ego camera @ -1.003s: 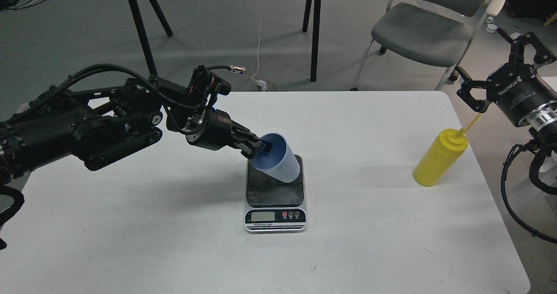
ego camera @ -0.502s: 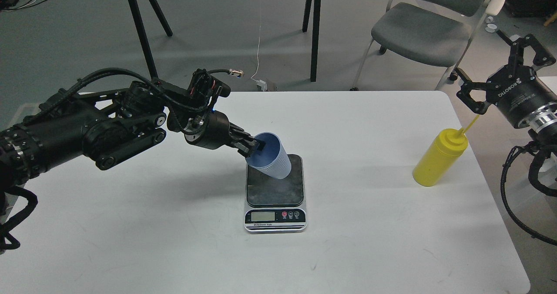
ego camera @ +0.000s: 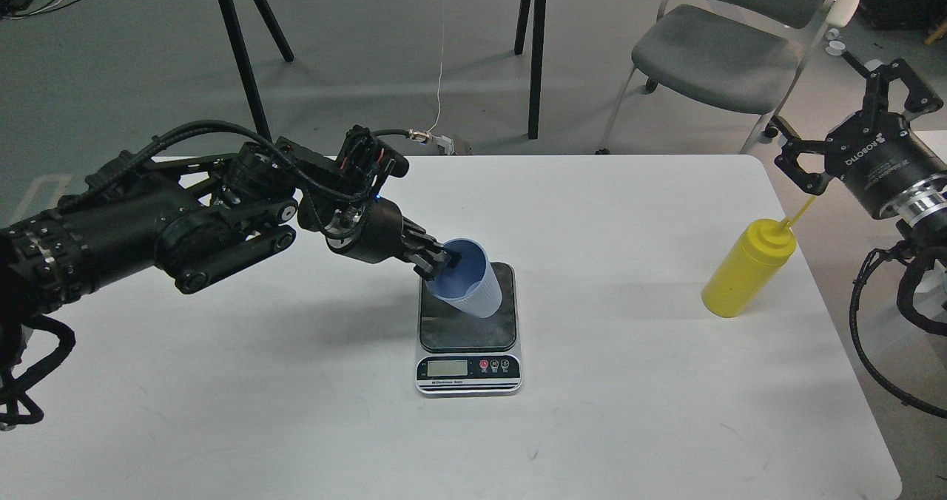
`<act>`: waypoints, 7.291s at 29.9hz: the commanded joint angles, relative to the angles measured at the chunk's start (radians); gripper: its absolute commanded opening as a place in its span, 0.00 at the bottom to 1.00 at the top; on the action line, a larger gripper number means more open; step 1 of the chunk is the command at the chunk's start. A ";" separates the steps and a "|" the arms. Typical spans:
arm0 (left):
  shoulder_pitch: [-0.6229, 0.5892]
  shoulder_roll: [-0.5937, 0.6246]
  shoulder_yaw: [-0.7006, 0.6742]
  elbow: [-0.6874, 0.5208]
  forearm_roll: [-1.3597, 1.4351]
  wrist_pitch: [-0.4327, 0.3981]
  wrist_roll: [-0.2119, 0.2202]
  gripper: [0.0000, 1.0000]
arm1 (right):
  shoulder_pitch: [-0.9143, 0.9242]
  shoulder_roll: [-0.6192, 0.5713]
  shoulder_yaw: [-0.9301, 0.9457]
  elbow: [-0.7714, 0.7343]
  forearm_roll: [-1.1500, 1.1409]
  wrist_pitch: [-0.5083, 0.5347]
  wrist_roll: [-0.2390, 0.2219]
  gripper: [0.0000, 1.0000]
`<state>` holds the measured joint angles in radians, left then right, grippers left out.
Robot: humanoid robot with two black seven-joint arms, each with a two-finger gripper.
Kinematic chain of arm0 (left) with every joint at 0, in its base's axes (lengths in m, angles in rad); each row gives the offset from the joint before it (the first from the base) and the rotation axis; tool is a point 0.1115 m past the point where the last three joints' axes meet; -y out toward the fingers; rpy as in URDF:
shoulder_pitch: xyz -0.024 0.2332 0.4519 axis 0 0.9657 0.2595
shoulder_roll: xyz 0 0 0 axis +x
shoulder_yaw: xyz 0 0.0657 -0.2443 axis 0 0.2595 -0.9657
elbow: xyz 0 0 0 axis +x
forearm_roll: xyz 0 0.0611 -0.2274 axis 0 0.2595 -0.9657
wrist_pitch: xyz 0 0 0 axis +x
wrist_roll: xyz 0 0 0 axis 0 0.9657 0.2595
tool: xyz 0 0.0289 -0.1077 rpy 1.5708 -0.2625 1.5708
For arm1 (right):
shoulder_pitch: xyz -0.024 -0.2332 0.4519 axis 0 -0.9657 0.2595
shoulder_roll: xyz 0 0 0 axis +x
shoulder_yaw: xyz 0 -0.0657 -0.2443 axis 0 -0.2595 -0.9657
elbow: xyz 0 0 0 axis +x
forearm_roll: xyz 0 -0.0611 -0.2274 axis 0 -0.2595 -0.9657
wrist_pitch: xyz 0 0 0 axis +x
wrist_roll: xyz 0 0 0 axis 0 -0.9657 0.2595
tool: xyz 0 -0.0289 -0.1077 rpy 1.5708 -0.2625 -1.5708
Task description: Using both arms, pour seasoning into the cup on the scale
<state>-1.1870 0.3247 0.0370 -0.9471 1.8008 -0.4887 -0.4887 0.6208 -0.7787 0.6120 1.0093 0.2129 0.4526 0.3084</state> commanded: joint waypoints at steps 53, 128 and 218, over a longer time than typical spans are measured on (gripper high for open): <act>-0.036 0.163 -0.324 0.421 -1.634 0.000 0.000 0.87 | -0.068 -0.275 0.083 0.031 0.319 0.036 -0.018 0.99; 0.175 0.178 -0.506 0.462 -1.624 0.000 0.000 0.94 | -0.360 0.358 0.101 -0.143 0.272 0.036 0.083 1.00; 0.162 0.166 -0.511 0.461 -1.623 0.000 0.000 0.94 | 0.686 0.432 -0.425 0.126 -1.724 -0.052 -0.088 0.56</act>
<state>-1.0241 0.4884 -0.4740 -0.4863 0.1779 -0.4887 -0.4887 1.3107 -0.3629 0.1871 1.1376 -1.5105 0.3989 0.2219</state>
